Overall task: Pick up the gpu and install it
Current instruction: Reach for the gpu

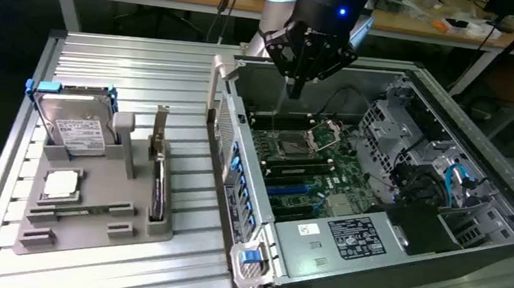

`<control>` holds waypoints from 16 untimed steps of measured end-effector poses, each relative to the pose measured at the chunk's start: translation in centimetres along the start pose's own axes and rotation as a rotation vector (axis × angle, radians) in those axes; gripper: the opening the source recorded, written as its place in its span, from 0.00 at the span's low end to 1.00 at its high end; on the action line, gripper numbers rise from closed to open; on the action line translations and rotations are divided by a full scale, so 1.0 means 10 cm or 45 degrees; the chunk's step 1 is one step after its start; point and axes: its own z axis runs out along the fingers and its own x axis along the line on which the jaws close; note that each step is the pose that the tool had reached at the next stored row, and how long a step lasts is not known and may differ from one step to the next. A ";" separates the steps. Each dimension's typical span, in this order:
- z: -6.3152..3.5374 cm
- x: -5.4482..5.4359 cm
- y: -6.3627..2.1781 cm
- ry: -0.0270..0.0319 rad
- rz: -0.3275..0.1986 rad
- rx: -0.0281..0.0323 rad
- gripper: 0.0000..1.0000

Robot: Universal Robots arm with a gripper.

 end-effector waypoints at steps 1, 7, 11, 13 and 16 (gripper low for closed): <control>0.000 0.00 0.000 0.0000 0.000 0.0000 0.11; 0.001 0.01 0.000 0.0000 0.000 0.0000 0.11; 0.001 0.03 -0.002 -0.0001 0.000 0.0000 0.11; 0.002 0.04 -0.002 -0.0001 0.000 0.0000 0.11; 0.002 0.05 -0.004 0.0000 0.000 0.0000 0.11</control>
